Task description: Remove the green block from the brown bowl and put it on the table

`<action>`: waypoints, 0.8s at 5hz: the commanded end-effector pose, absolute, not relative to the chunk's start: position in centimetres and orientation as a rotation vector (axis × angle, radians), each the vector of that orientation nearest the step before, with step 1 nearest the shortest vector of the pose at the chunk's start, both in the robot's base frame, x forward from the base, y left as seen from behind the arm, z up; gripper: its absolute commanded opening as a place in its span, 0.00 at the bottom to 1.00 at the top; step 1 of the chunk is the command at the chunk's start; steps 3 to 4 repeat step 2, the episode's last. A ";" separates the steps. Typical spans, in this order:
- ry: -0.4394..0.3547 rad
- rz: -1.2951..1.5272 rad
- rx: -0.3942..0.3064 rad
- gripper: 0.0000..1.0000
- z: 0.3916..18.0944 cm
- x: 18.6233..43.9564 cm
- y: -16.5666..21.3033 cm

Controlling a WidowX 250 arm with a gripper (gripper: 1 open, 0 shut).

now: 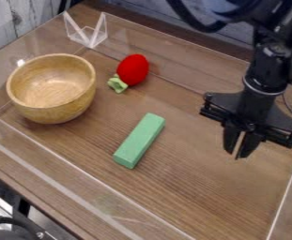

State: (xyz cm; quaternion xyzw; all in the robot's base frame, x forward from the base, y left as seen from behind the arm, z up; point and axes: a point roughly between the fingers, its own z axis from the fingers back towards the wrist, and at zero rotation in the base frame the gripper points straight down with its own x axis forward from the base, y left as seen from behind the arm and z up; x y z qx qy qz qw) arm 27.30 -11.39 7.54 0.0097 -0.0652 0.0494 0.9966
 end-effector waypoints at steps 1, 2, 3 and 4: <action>-0.181 0.120 -0.004 1.00 9.2 27.2 -11.3; -0.185 0.130 -0.008 1.00 9.4 26.9 -11.3; -0.185 0.130 -0.008 1.00 9.4 26.9 -11.3; -0.185 0.130 -0.008 1.00 9.4 26.9 -11.3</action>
